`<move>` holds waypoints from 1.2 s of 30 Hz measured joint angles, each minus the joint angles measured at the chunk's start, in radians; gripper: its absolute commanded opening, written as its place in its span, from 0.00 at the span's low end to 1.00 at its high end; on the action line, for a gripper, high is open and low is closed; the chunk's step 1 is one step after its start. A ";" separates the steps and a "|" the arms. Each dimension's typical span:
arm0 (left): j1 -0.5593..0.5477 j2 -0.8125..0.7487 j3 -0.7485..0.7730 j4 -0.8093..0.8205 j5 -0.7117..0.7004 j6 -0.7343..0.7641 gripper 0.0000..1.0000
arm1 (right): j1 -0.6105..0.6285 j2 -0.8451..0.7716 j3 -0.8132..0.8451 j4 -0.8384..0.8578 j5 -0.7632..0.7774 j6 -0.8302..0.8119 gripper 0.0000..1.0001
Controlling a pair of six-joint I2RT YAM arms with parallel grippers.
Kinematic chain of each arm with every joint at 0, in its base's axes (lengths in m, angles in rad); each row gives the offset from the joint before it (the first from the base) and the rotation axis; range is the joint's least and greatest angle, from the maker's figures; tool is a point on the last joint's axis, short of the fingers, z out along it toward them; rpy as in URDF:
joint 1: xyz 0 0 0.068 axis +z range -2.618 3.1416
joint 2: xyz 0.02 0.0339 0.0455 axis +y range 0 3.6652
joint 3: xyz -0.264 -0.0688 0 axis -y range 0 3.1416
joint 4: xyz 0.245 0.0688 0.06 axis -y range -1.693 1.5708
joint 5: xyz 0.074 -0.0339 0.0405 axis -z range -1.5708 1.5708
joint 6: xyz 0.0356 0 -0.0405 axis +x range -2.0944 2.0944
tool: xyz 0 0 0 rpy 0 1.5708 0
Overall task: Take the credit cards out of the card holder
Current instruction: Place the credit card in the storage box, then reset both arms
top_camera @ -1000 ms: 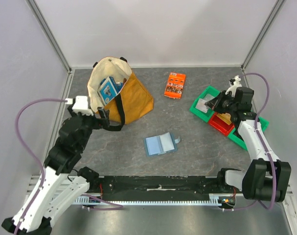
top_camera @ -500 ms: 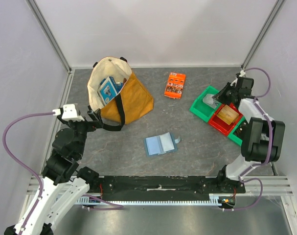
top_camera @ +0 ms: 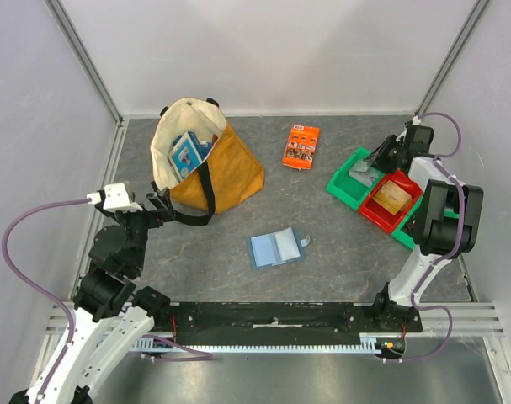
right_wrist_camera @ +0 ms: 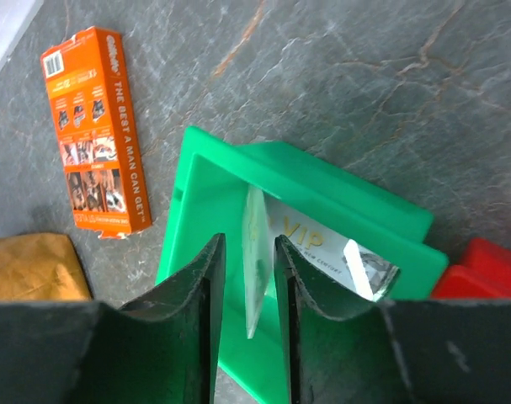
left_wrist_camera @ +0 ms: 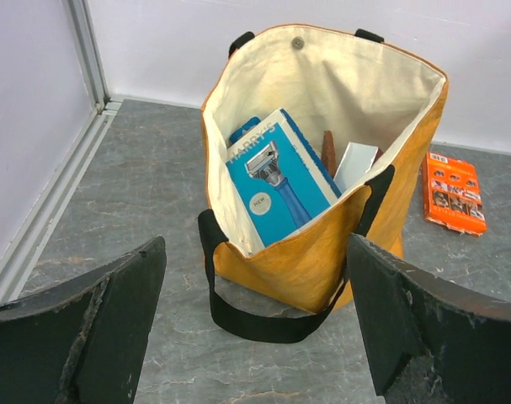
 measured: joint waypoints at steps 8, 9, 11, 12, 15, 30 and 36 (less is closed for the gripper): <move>0.001 -0.027 -0.013 0.018 -0.017 0.000 0.93 | -0.031 -0.030 0.017 -0.050 0.088 -0.029 0.64; 0.001 -0.027 -0.014 0.021 -0.017 0.000 0.93 | -0.033 -0.046 0.017 -0.060 0.100 -0.034 0.67; 0.001 -0.029 -0.016 0.021 -0.018 0.000 0.93 | -0.036 -0.087 0.017 -0.069 0.121 -0.042 0.72; 0.002 -0.031 -0.017 0.021 -0.019 0.000 0.93 | -0.037 -0.116 0.017 -0.073 0.133 -0.049 0.74; 0.003 -0.042 -0.022 0.027 -0.027 0.000 0.93 | -0.038 -0.201 0.017 -0.081 0.144 -0.059 0.84; 0.003 -0.257 -0.088 0.091 -0.119 0.002 0.97 | -0.039 -0.897 -0.080 -0.089 0.250 -0.124 0.98; 0.003 -0.356 -0.125 0.134 -0.124 0.013 0.97 | 0.032 -1.200 -0.152 -0.086 0.368 -0.208 0.98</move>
